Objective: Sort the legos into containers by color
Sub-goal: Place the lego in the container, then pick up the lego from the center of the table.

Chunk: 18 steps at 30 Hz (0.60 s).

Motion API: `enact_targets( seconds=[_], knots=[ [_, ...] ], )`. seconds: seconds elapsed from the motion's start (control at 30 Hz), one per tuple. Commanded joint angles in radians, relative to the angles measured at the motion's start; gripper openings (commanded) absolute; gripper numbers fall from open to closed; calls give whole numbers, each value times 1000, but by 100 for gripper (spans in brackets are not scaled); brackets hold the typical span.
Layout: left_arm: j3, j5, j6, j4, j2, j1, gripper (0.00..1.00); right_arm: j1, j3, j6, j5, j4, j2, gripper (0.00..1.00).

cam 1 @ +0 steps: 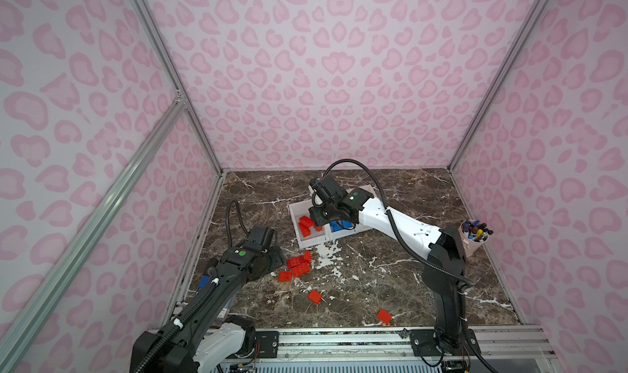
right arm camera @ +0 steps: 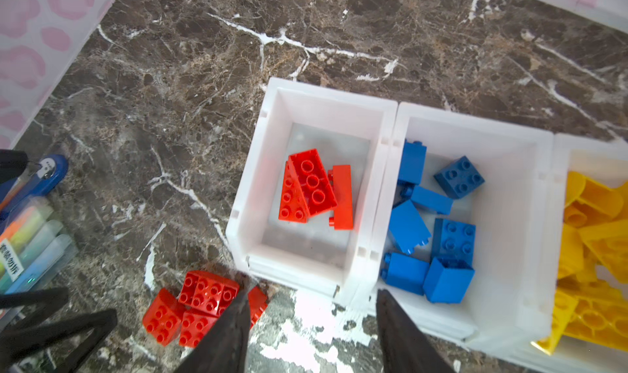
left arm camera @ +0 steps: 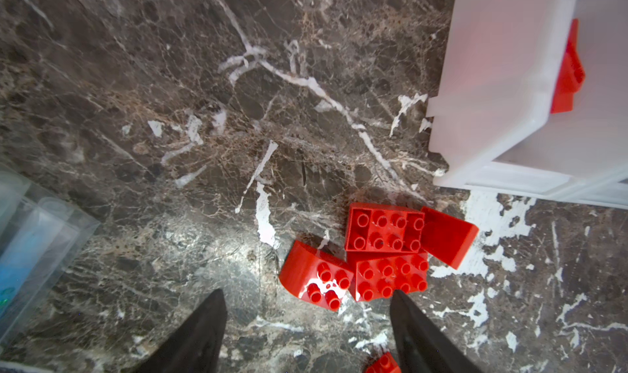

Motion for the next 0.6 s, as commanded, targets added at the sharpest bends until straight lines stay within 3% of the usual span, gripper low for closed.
enact_targets(
  seconds=[0.0, 0.27, 0.57],
  knots=[
    [-18, 5, -9, -3, 3, -10, 77, -4, -154, 38, -17, 103, -96, 60],
    [-61, -27, -53, 2, 21, -115, 76, -30, -477, 96, -36, 171, -266, 59],
    [-11, -77, -178, 10, 142, -203, 78, -43, -552, 117, -45, 201, -313, 59]
  ],
)
